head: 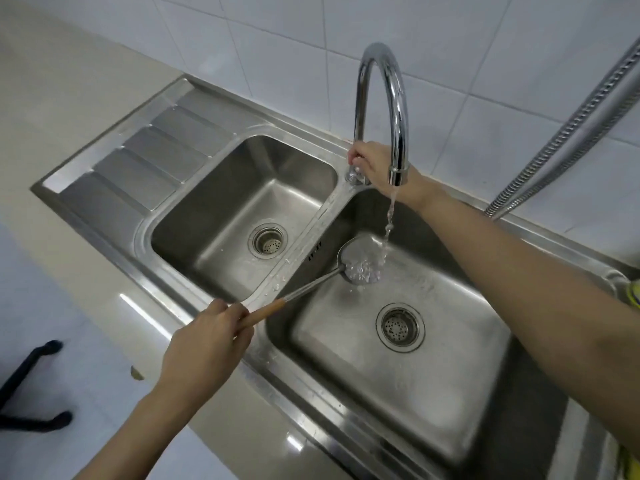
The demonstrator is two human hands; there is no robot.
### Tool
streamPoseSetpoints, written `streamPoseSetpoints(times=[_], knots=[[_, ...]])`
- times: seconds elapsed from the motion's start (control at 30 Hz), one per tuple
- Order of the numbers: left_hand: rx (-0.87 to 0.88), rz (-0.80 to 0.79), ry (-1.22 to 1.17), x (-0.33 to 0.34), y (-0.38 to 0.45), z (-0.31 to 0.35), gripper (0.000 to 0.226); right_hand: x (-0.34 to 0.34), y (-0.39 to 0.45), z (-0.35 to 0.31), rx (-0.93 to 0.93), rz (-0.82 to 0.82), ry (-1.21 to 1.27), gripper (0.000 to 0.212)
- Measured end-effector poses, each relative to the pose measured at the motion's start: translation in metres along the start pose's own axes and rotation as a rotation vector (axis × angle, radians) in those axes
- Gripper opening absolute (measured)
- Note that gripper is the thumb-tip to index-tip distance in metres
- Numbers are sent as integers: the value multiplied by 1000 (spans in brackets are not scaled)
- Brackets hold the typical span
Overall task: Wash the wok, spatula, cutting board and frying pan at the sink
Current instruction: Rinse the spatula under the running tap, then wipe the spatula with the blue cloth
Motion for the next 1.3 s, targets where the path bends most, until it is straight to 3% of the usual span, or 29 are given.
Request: streamPoseSetpoints(times=[0.13, 0.23, 0.33, 0.4, 0.5, 0.67, 0.83, 0.9, 1.0, 1.07, 1.3], knots=[[18, 28, 61, -3, 2, -2, 25, -13, -10, 6, 64, 90, 99, 26], [37, 78, 73, -11, -4, -2, 19, -21, -12, 2, 144, 41, 157, 21], [97, 106, 80, -17, -10, 6, 19, -24, -38, -4, 227, -61, 266, 46], [152, 135, 105, -18, -13, 12, 21, -29, -80, 8, 357, -23, 290, 53], [211, 83, 84, -4, -19, 23, 23, -33, -180, 36, 516, 79, 243, 38], [279, -123, 37, 32, -27, 54, 24, -11, -369, 23, 643, -51, 91, 27], [327, -319, -85, 62, -44, 94, 30, -54, -510, -6, 683, 416, -458, 29], [359, -362, -123, 68, -52, 112, 26, -59, -560, -5, 911, 462, -601, 41], [385, -373, -134, 70, -61, 127, 23, -45, -609, 7, 1187, 312, -610, 69], [393, -379, -137, 71, -65, 131, 22, -43, -617, 11, 1186, 253, -613, 76], [408, -386, -156, 67, -68, 138, 19, -43, -631, 13, 1025, 273, -541, 101]])
Point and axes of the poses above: each hand's wrist, its own y-axis towards the middle knuckle, its own x-axis out of the palm, z = x × y, the point moved 9 cm from there along y, towards the middle knuckle, and after that the axes turned 3 degrees about z, right-handed, at the moved point
